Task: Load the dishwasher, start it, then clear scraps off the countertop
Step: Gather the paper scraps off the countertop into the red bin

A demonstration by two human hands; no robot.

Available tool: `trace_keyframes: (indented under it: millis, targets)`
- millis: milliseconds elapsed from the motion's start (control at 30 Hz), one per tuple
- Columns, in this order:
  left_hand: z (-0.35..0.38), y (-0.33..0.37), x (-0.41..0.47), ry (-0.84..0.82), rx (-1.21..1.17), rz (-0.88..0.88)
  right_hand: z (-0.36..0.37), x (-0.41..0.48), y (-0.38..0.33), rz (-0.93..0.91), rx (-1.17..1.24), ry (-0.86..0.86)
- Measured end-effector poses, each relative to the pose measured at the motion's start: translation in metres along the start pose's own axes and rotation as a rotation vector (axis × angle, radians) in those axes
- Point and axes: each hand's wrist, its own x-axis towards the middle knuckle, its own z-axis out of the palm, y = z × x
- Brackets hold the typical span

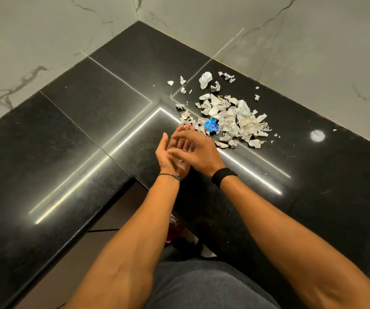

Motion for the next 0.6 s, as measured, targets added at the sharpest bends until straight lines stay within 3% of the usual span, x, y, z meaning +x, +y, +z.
trace_keyframes:
  millis: [133,233,400,533,600]
  targets:
    - [-0.001,0.009,-0.005,-0.015,-0.051,0.024,-0.003,0.011,0.006,0.079,0.054,0.248]
    - [-0.005,0.012,-0.002,0.001,-0.121,0.050,-0.008,0.016,0.010,0.220,0.120,0.328]
    - [-0.010,0.021,0.009,0.039,-0.088,0.045,-0.006,-0.001,0.025,0.269,-0.036,0.136]
    - [-0.013,0.035,0.021,0.040,-0.042,-0.008,-0.001,-0.018,0.039,0.224,-0.370,-0.175]
    - [-0.013,0.041,0.028,0.013,-0.032,-0.049,0.004,-0.020,0.039,0.262,-0.427,-0.207]
